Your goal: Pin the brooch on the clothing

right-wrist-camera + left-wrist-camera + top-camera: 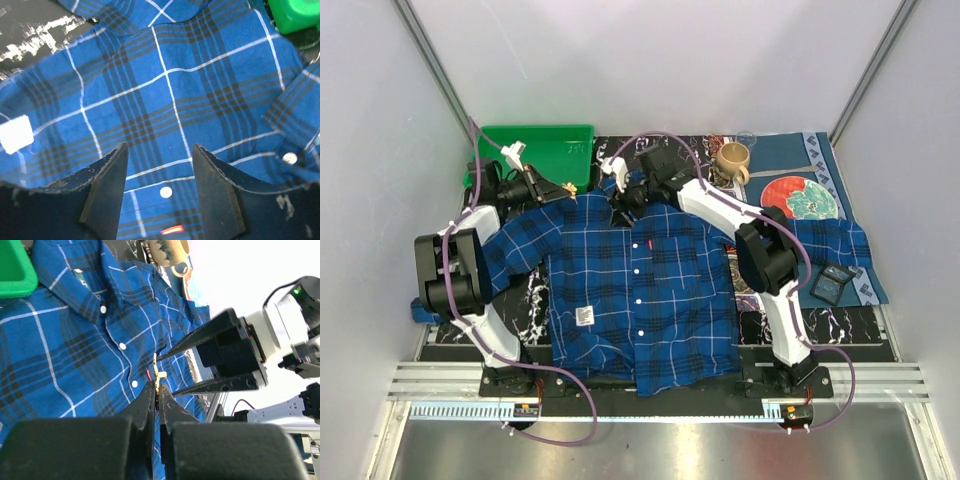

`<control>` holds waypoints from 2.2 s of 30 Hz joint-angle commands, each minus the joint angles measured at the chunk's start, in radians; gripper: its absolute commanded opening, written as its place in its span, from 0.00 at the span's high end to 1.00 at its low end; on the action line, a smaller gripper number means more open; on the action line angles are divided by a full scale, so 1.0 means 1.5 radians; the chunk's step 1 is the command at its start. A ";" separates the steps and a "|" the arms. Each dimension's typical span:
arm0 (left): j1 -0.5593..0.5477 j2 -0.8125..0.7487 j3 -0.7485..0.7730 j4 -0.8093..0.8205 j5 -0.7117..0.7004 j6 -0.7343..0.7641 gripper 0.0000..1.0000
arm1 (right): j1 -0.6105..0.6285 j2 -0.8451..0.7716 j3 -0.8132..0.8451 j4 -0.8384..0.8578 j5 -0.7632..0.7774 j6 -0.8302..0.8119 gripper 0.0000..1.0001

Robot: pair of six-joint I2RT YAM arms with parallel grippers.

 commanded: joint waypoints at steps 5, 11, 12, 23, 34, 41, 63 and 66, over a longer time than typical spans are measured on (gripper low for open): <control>-0.002 0.087 0.076 -0.050 -0.011 0.074 1.00 | 0.008 0.054 0.004 0.133 -0.027 -0.259 0.44; -0.004 0.132 0.111 -0.098 -0.020 0.112 1.00 | 0.017 0.097 0.010 0.199 -0.052 -0.310 0.45; -0.004 0.136 0.118 -0.102 -0.022 0.115 1.00 | 0.019 0.104 0.016 0.206 -0.055 -0.316 0.46; -0.008 0.167 0.138 -0.145 -0.029 0.162 1.00 | 0.045 0.180 0.089 0.176 -0.090 -0.374 0.50; -0.013 0.174 0.137 -0.133 -0.040 0.150 1.00 | 0.054 0.200 0.108 0.117 -0.073 -0.416 0.60; -0.019 0.145 0.096 -0.134 -0.043 0.148 1.00 | 0.061 0.158 0.030 0.148 -0.061 -0.440 1.00; -0.062 0.023 -0.072 0.058 -0.010 -0.026 1.00 | 0.092 -0.060 -0.327 0.596 0.019 -0.430 1.00; -0.062 0.015 -0.078 0.048 -0.008 -0.035 1.00 | 0.092 -0.081 -0.363 0.634 0.011 -0.444 1.00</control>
